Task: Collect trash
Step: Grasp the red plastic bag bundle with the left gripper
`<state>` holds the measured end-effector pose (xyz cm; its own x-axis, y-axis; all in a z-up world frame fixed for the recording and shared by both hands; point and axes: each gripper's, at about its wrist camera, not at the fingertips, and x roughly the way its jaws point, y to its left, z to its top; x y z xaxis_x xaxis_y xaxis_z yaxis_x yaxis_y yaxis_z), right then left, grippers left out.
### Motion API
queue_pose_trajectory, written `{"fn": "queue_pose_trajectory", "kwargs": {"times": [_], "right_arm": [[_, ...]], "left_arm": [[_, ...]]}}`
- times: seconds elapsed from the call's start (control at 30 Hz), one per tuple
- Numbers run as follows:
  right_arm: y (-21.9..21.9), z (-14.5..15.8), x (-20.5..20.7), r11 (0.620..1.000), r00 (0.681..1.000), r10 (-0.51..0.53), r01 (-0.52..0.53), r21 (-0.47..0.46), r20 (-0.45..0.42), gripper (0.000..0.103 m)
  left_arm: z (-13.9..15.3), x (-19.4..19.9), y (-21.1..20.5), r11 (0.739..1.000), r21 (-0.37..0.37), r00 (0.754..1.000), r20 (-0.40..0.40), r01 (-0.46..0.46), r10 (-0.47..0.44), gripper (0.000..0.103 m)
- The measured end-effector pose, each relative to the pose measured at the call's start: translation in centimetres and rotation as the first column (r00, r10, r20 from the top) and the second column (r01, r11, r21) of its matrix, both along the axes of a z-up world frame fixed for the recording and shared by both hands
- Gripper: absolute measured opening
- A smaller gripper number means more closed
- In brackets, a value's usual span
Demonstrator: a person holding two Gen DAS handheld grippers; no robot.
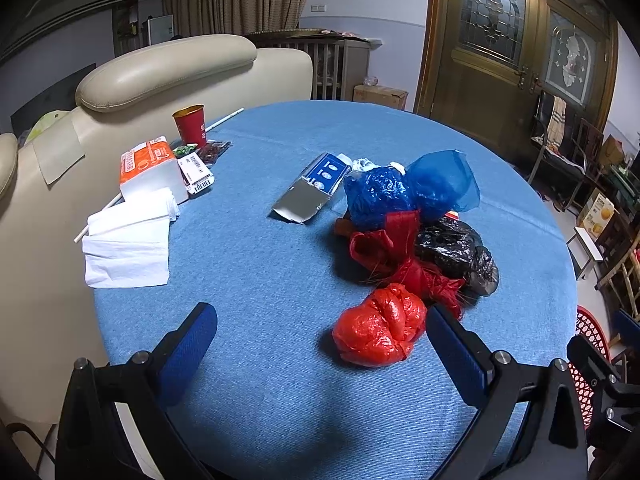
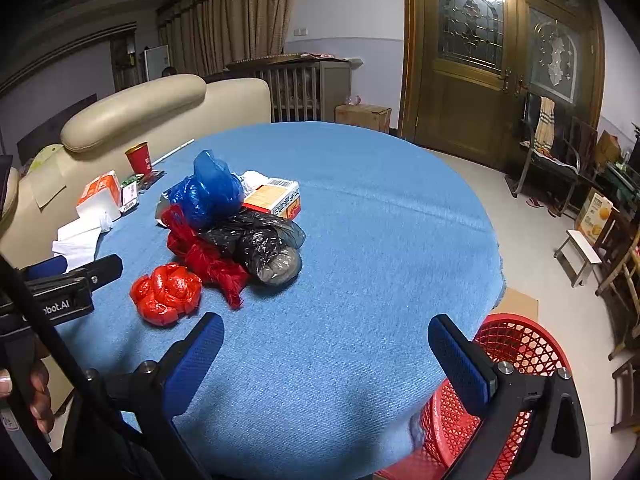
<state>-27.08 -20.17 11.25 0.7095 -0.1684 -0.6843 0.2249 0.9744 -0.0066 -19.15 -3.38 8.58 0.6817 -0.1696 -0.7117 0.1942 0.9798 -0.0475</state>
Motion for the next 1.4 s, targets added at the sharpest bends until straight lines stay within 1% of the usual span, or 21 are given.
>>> {"fn": "queue_pose_trajectory", "kwargs": {"times": [0.67,0.83,0.93,1.03,1.1,1.2,1.3,1.4], "right_arm": [[0.2,-0.1,-0.2,1.0,1.0,0.009,-0.009,0.001,-0.001,0.103],[0.1,-0.1,-0.2,1.0,1.0,0.009,-0.009,0.001,-0.001,0.103],[0.1,-0.1,-0.2,1.0,1.0,0.008,-0.008,0.0,-0.001,0.103],[0.1,-0.2,-0.3,1.0,1.0,0.009,-0.009,-0.001,-0.002,0.103],[0.1,-0.5,-0.4,1.0,1.0,0.01,-0.01,0.003,-0.005,0.103],[0.0,-1.0,-0.5,1.0,1.0,0.011,-0.011,0.009,-0.015,0.103],[-0.4,-1.5,-0.6,1.0,1.0,0.007,-0.006,0.016,-0.025,0.103],[-1.0,-1.9,-0.8,1.0,0.999,-0.006,0.007,0.026,-0.033,0.103]], "left_arm": [[-0.1,0.0,-0.3,1.0,-0.002,1.0,-0.005,0.014,-0.014,0.103],[-0.4,0.1,0.0,1.0,-0.013,1.0,-0.019,0.012,-0.012,0.103],[-0.8,0.3,0.7,0.999,-0.035,0.999,-0.033,-0.005,0.004,0.103],[-1.3,0.5,1.0,0.999,-0.038,0.999,-0.048,-0.015,0.013,0.103],[-1.7,0.6,0.8,0.999,-0.032,0.998,-0.06,-0.009,0.007,0.103],[-2.4,0.7,-0.6,0.999,-0.015,0.997,-0.072,0.029,-0.03,0.103],[-3.2,1.5,-2.5,0.996,0.021,0.993,-0.085,0.081,-0.079,0.103],[-4.1,2.6,-3.7,0.994,0.059,0.991,-0.101,0.093,-0.087,0.103]]}}
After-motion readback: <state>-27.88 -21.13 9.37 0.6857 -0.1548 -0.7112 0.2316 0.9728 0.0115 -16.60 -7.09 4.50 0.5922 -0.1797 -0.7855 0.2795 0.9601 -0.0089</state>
